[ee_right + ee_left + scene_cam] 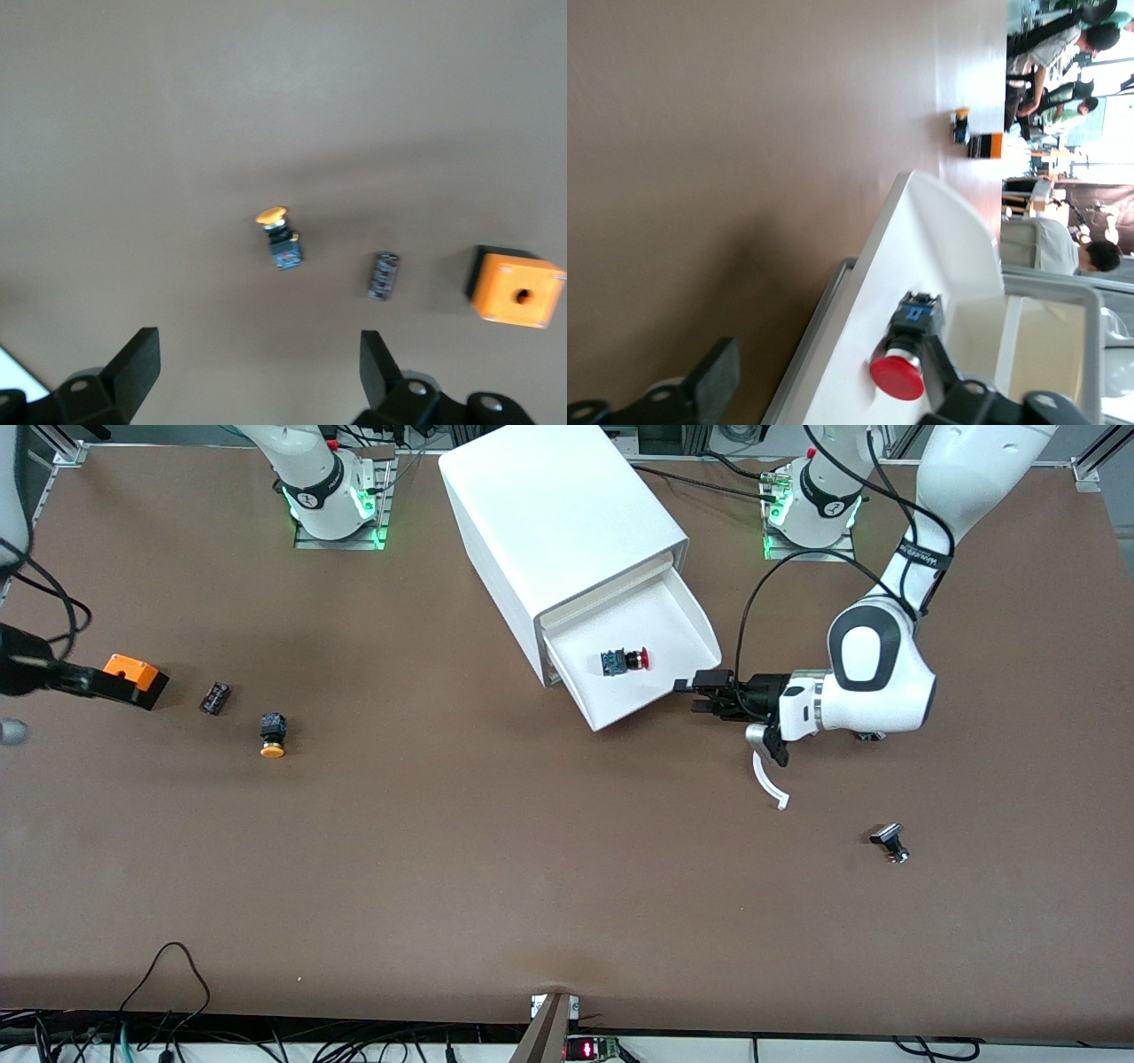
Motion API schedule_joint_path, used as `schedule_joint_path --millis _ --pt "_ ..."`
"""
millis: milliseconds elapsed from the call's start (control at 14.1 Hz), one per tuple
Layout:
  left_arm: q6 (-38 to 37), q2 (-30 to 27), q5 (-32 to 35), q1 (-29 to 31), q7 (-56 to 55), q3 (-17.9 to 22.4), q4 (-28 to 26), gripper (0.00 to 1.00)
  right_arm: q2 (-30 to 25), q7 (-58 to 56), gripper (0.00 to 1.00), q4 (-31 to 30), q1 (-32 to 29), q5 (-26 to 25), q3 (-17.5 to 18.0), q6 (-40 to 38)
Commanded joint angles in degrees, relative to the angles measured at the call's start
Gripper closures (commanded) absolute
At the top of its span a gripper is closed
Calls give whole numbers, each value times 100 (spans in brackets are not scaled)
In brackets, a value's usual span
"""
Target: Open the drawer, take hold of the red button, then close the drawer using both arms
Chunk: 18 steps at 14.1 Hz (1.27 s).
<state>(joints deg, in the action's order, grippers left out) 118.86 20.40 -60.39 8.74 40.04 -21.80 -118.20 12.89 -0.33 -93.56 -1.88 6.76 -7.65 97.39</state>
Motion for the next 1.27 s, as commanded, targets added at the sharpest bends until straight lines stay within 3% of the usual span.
schedule_joint_path --millis 0,212,425,637,921,1204 --pt "128 -807 -34 513 12 9 -115 0 178 -11 0 119 73 63 18 -27" --pt "374 -1379 27 558 -14 26 -142 0 293 -81 0 110 152 -184 18 8" --pt "322 -1828 1463 681 -67 201 -2 0 424 -20 0 92 434 -411 18 288" --pt "-554 -1987 2845 690 -102 588 726 0 600 -28 0 75 451 -421 27 482" --pt "-1951 -2031 4743 611 -1179 624 1982 0 811 -2 0 -328 733 -325 27 1193" --pt "-2831 -2154 6044 366 -2316 580 2109 0 689 -98 0 -1022 742 -325 27 1826"
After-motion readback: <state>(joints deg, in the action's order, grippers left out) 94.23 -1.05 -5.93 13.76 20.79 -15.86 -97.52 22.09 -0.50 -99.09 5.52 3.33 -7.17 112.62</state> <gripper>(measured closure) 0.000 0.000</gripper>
